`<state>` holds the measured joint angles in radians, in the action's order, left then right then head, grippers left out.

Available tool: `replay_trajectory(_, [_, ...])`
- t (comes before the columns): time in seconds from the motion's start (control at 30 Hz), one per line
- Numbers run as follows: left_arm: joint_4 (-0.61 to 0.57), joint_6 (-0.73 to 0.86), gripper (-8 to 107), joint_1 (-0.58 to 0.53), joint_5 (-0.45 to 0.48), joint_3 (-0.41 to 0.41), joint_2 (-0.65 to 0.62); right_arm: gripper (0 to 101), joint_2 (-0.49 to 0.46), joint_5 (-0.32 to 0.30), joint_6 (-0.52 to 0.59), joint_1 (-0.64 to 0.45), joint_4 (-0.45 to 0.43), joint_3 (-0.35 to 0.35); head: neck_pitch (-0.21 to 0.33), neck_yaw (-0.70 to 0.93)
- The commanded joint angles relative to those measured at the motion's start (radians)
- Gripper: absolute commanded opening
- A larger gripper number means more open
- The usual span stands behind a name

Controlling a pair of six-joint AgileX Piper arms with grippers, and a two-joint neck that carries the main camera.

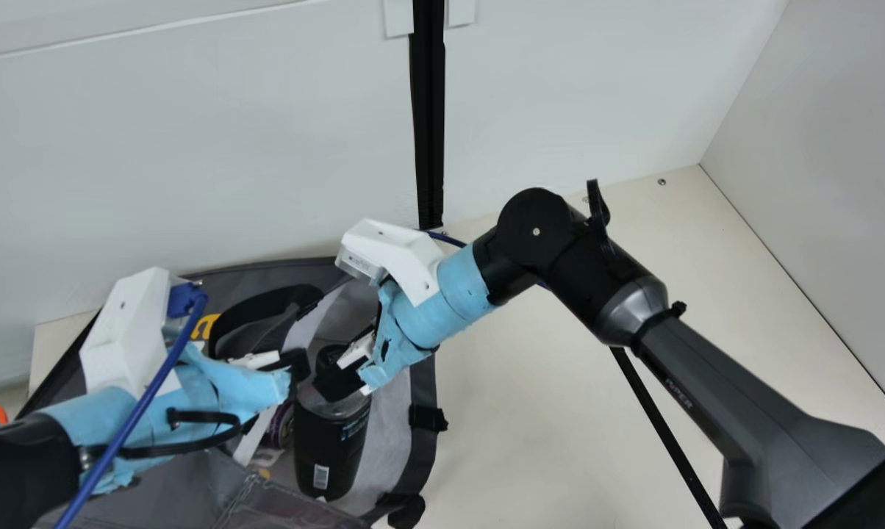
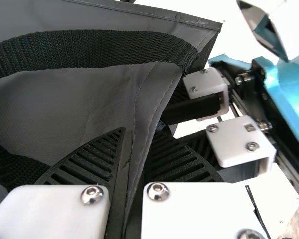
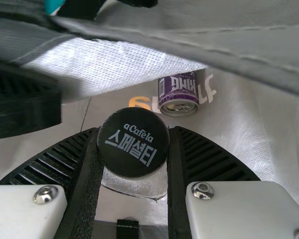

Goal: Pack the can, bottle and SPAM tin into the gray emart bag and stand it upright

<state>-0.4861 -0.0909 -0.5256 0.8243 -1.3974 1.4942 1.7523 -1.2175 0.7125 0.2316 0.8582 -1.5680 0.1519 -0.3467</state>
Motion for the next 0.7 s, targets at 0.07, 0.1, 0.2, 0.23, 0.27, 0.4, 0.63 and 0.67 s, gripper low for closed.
replay_trajectory(0.07, [0.0, 0.0, -8, 0.0, 0.0, 0.0, 0.0, 0, 0.013, -0.002, -0.008, 0.005, 0.002, -0.007, 0.023, -0.002])
replay_trajectory(0.1, [0.0, 0.0, -8, 0.0, 0.0, 0.0, 0.0, 0, 0.017, -0.002, -0.009, 0.006, 0.002, -0.01, 0.023, -0.002])
replay_trajectory(0.2, [0.0, 0.0, -8, 0.0, 0.0, 0.0, 0.0, 0, 0.028, -0.002, -0.014, 0.01, 0.004, -0.019, 0.023, -0.002])
replay_trajectory(0.23, [0.0, 0.0, -8, 0.0, 0.0, 0.0, 0.0, 0, 0.031, -0.002, -0.015, 0.011, 0.004, -0.022, 0.023, -0.002])
replay_trajectory(0.27, [0.0, 0.0, -8, 0.0, 0.0, 0.0, 0.0, 0, 0.034, -0.002, -0.016, 0.011, 0.004, -0.024, 0.023, -0.002])
replay_trajectory(0.4, [0.0, 0.0, -8, 0.0, 0.0, 0.0, 0.0, 7, 0.042, -0.002, -0.018, 0.013, 0.007, -0.035, 0.023, -0.002])
replay_trajectory(0.63, [0.0, 0.0, -8, 0.0, 0.0, 0.0, 0.0, 30, 0.042, -0.002, -0.017, 0.016, 0.013, -0.045, 0.023, -0.002])
replay_trajectory(0.67, [0.0, 0.0, -8, 0.0, 0.0, 0.0, 0.0, 33, 0.041, -0.002, -0.016, 0.016, 0.014, -0.045, 0.023, -0.002])
